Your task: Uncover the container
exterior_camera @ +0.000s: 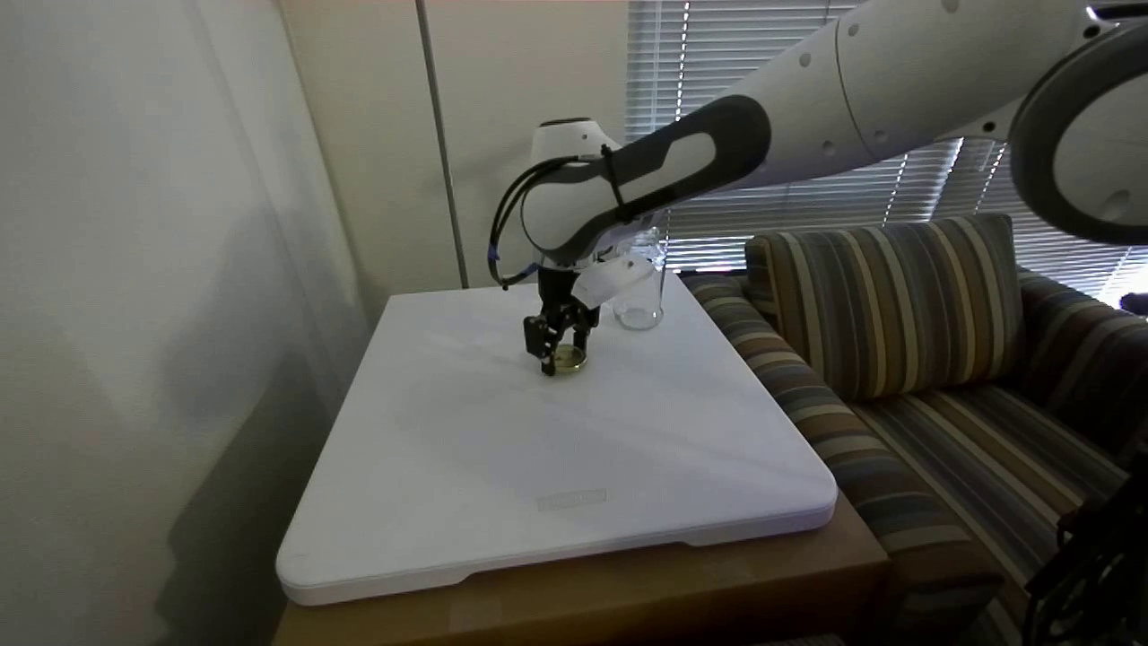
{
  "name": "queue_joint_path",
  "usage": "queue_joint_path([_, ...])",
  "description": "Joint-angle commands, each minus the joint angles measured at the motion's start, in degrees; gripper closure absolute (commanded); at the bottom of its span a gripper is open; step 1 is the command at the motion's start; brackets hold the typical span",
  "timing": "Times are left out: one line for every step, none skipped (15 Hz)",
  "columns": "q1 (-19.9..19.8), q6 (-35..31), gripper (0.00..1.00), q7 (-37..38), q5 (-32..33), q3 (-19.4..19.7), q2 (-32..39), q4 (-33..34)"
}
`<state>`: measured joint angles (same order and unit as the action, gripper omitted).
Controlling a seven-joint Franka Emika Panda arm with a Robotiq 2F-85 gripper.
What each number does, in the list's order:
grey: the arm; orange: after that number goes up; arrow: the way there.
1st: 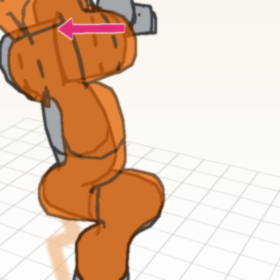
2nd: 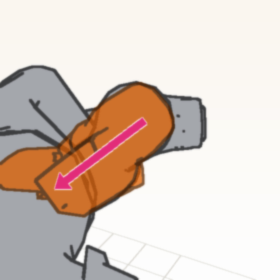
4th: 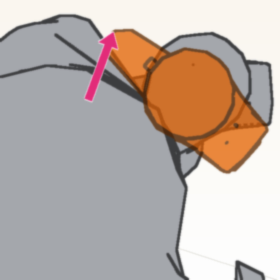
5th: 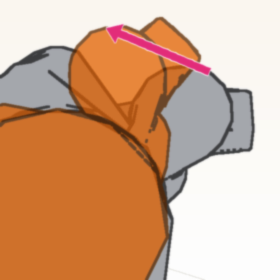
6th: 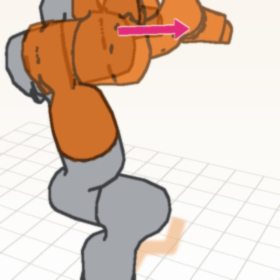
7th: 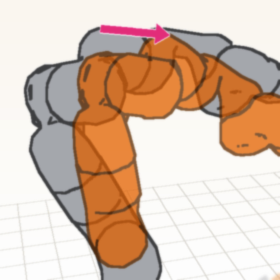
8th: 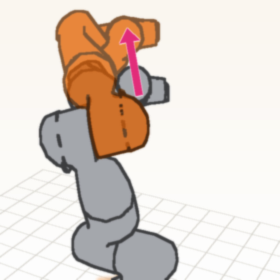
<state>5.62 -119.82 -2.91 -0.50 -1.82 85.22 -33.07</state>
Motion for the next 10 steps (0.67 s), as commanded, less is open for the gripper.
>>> queue_joint_path([0.2,-0.1,0.05,0.6,0.7,0.7,0.0,-0.9])
queue_joint_path([0.2,0.0,0.05,0.6,0.7,0.7,0.0,-0.9])
queue_joint_path([0.1,0.1,0.0,0.5,0.7,0.7,0.0,-1.0])
queue_joint_path([0.1,0.1,0.0,0.5,0.7,0.7,0.0,-1.1])
queue_joint_path([0.1,0.2,0.0,0.6,0.7,0.7,0.0,-1.1])
queue_joint_path([0.1,0.2,0.0,0.6,0.6,0.6,0.0,-1.2])
queue_joint_path([0.0,0.1,0.0,0.7,0.5,0.5,0.0,-1.1])
queue_joint_path([-0.1,0.4,0.0,0.4,0.3,0.3,0.0,-0.9])
queue_joint_path([-0.3,1.0,0.0,-0.2,0.2,0.0,0.0,-0.5])
queue_joint_path([-0.6,1.7,0.0,-0.4,-0.1,-0.3,0.0,0.0])
